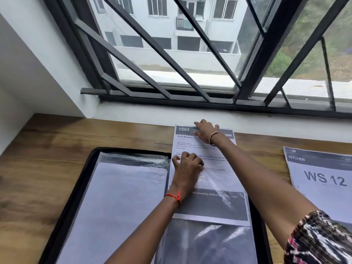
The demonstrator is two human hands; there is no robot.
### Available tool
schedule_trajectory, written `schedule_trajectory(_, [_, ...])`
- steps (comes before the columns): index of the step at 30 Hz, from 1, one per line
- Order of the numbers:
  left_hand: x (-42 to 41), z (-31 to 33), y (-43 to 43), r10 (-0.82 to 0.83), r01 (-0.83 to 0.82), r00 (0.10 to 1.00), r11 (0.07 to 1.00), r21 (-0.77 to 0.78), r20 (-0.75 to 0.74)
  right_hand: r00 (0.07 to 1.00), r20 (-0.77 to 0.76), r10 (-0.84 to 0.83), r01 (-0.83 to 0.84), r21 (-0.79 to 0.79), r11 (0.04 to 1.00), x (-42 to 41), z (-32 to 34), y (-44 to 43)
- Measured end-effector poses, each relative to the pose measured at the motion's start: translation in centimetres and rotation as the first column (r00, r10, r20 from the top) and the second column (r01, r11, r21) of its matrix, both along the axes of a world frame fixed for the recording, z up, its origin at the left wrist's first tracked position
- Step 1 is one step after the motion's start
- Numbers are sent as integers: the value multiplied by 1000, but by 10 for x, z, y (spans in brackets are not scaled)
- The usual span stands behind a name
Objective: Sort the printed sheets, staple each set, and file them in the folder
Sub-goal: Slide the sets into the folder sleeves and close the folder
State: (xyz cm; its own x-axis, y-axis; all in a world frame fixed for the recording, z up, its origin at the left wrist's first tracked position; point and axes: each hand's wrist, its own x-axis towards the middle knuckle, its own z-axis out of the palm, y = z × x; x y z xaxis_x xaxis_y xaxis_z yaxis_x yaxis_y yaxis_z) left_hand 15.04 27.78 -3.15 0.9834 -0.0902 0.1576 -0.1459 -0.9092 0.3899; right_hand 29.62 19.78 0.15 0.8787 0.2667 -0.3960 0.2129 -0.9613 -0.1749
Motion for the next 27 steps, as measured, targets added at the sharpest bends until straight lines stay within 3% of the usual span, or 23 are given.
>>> schedule_trajectory(7, [0,0,-2,8,-6,1000,995,-100,21,998,53,-30,24,124,992,-4,13,-7])
schedule_trajectory(14, [-3,6,-3,9,-5,999,997,-73,53,990,-99,102,-97,50,994,-36,24,-6])
schedule_trajectory(17, [-7,9,-3,-34,41,998,991,-129,60,978,-137,154,-152,30,988,-49,35,-7])
schedule_trajectory(21, [-18,17,-1,-36,35,999,978,-205,-2,987,-94,133,-132,15,991,-65,41,-9])
schedule_trajectory(27, [-50,20,17,4,-8,1000,981,-192,-22,994,-42,101,-102,-18,995,-90,35,-7])
